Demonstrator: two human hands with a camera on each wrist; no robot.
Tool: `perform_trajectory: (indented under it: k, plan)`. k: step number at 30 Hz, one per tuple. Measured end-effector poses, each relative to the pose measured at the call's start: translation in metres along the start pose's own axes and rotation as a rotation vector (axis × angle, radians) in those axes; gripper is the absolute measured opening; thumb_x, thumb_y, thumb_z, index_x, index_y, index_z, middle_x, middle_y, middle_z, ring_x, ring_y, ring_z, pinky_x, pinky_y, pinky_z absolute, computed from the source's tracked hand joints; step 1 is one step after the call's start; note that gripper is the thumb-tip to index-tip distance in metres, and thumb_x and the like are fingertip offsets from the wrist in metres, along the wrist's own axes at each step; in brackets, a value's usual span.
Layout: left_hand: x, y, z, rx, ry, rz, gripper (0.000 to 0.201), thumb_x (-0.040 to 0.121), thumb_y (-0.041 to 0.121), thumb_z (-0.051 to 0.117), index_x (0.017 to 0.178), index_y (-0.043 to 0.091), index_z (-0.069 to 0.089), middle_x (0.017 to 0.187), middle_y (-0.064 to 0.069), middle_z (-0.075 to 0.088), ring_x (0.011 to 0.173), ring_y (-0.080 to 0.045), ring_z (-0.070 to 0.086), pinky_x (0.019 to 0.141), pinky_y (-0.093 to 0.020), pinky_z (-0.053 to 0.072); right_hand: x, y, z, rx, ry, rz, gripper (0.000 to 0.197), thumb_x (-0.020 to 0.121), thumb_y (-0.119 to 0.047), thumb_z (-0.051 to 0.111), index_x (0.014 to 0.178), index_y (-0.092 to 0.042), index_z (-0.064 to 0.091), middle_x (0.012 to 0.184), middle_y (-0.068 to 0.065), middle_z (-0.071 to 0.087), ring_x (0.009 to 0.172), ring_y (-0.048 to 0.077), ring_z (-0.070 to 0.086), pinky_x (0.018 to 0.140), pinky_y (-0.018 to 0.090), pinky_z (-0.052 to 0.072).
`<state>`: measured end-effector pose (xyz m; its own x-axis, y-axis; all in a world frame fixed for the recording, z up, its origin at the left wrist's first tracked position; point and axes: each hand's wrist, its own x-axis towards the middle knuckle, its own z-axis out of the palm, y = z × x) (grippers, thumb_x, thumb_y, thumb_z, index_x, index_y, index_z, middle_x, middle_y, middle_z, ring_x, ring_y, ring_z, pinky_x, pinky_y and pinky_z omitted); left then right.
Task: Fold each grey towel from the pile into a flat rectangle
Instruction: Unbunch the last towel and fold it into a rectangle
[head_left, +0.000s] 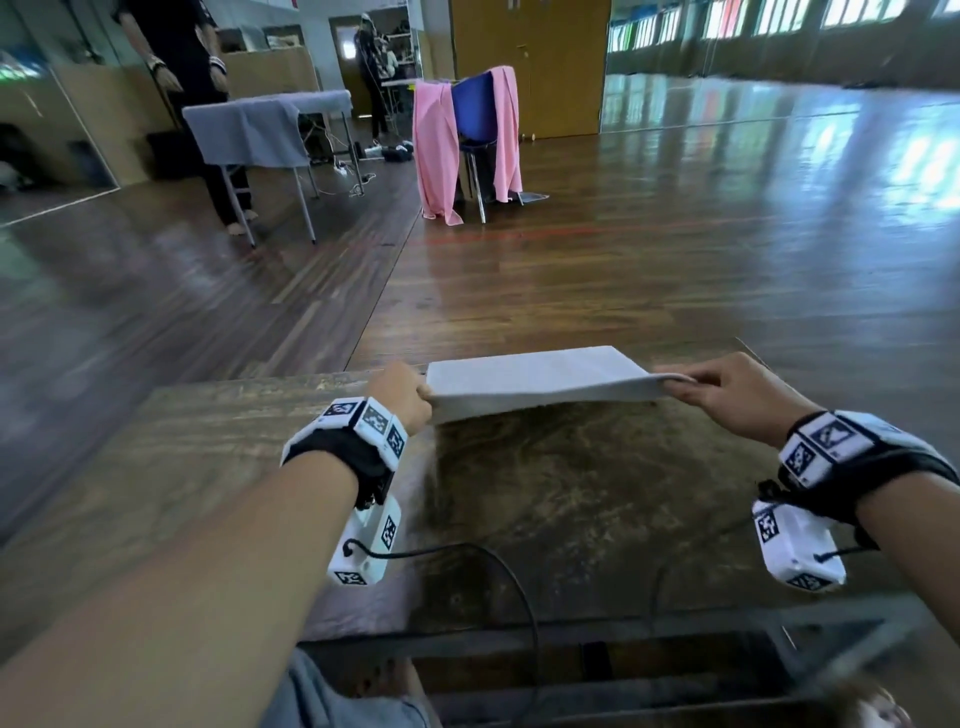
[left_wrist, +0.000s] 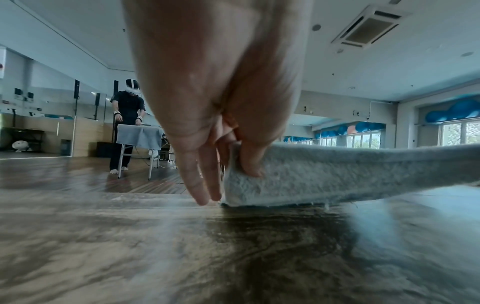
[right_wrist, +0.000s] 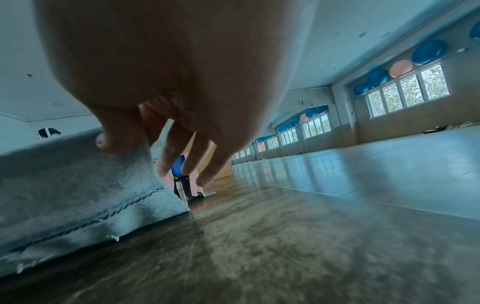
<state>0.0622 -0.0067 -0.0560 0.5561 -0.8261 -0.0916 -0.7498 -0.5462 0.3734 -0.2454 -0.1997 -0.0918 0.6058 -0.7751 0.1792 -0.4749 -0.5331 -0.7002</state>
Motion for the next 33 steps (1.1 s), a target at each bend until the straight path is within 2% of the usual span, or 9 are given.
perform_trajectory:
  k: [2, 4, 8, 10, 13, 21, 26, 31, 33]
  plan:
    - [-0.013, -0.003, -0.007, -0.034, -0.052, 0.025, 0.020, 0.088, 0.000, 0.055, 0.087, 0.002, 0.075, 0.081, -0.009, 0.064, 0.076, -0.027, 0.057, 0.067, -0.028, 0.041, -0.020, -0.008, -0.010, 0.014, 0.005, 0.025, 0.015, 0.093, -0.024, 0.068, 0.101, -0.024, 0.080, 0.096, -0.004, 0.077, 0.091, 0.009, 0.064, 0.085, 0.035, 0.048]
    - [-0.030, -0.003, -0.018, -0.063, -0.102, 0.088, 0.019, 0.088, 0.004, 0.058, 0.083, 0.012, 0.075, 0.074, -0.007, 0.059, 0.069, -0.025, 0.049, 0.064, -0.027, 0.037, -0.038, -0.017, -0.021, 0.019, 0.019, 0.056, 0.014, 0.094, -0.026, 0.066, 0.096, -0.023, 0.080, 0.088, -0.006, 0.075, 0.085, 0.011, 0.063, 0.083, 0.035, 0.047]
    - [-0.065, -0.001, -0.032, -0.165, -0.120, 0.155, 0.014, 0.089, 0.015, 0.063, 0.079, 0.006, 0.069, 0.059, -0.010, 0.042, 0.046, -0.013, 0.031, 0.043, -0.017, 0.025, -0.065, -0.033, -0.038, 0.248, -0.082, 0.176, 0.021, 0.097, -0.011, 0.060, 0.098, 0.003, 0.075, 0.078, 0.000, 0.075, 0.078, 0.012, 0.067, 0.073, 0.018, 0.053]
    - [-0.078, -0.003, -0.032, -0.204, -0.118, 0.163, 0.023, 0.088, 0.014, 0.062, 0.080, -0.006, 0.069, 0.061, -0.014, 0.053, 0.053, -0.017, 0.042, 0.045, -0.018, 0.036, -0.079, -0.045, -0.049, 0.322, -0.117, 0.221, 0.020, 0.097, -0.009, 0.058, 0.096, 0.005, 0.073, 0.081, 0.009, 0.077, 0.077, 0.019, 0.070, 0.064, 0.016, 0.057]
    - [-0.094, -0.002, -0.033, -0.275, -0.170, 0.182, 0.020, 0.089, 0.012, 0.064, 0.076, 0.000, 0.073, 0.077, -0.011, 0.073, 0.070, -0.024, 0.069, 0.071, -0.035, 0.062, -0.103, -0.058, -0.064, 0.271, -0.109, 0.202, 0.019, 0.098, -0.016, 0.058, 0.092, -0.007, 0.074, 0.086, 0.012, 0.075, 0.074, 0.019, 0.070, 0.061, 0.019, 0.059]
    - [-0.146, 0.008, -0.049, -0.361, -0.549, 0.182, 0.023, 0.090, 0.010, 0.068, 0.071, 0.018, 0.078, 0.082, -0.007, 0.076, 0.076, -0.020, 0.074, 0.061, -0.027, 0.059, -0.152, -0.057, -0.090, 0.215, -0.412, 0.308, 0.040, 0.077, -0.041, 0.067, 0.098, -0.009, 0.078, 0.083, 0.021, 0.073, 0.066, 0.026, 0.067, 0.058, 0.030, 0.057]
    - [-0.159, 0.006, -0.056, -0.396, -0.800, 0.219, 0.016, 0.094, 0.015, 0.064, 0.105, 0.012, 0.074, 0.098, -0.007, 0.077, 0.086, -0.021, 0.074, 0.066, -0.025, 0.058, -0.156, -0.057, -0.093, 0.273, -0.583, 0.364, 0.043, 0.076, -0.050, 0.069, 0.100, -0.015, 0.077, 0.068, 0.010, 0.065, 0.054, 0.018, 0.060, 0.052, 0.026, 0.051]
    - [-0.126, 0.007, -0.038, -0.460, -0.479, 0.202, 0.015, 0.094, 0.016, 0.064, 0.101, 0.006, 0.074, 0.094, -0.010, 0.076, 0.083, -0.023, 0.073, 0.067, -0.029, 0.059, -0.129, -0.049, -0.075, 0.246, -0.260, 0.286, 0.026, 0.089, -0.036, 0.066, 0.099, -0.013, 0.075, 0.073, 0.008, 0.067, 0.063, 0.020, 0.061, 0.056, 0.030, 0.051]
    - [-0.101, 0.007, -0.029, -0.476, -0.311, 0.176, 0.014, 0.092, 0.016, 0.067, 0.097, 0.005, 0.074, 0.089, -0.012, 0.075, 0.080, -0.024, 0.073, 0.066, -0.031, 0.061, -0.107, -0.038, -0.064, 0.221, -0.098, 0.269, 0.020, 0.096, -0.024, 0.063, 0.096, -0.005, 0.069, 0.066, 0.005, 0.061, 0.054, 0.011, 0.058, 0.047, 0.025, 0.048]
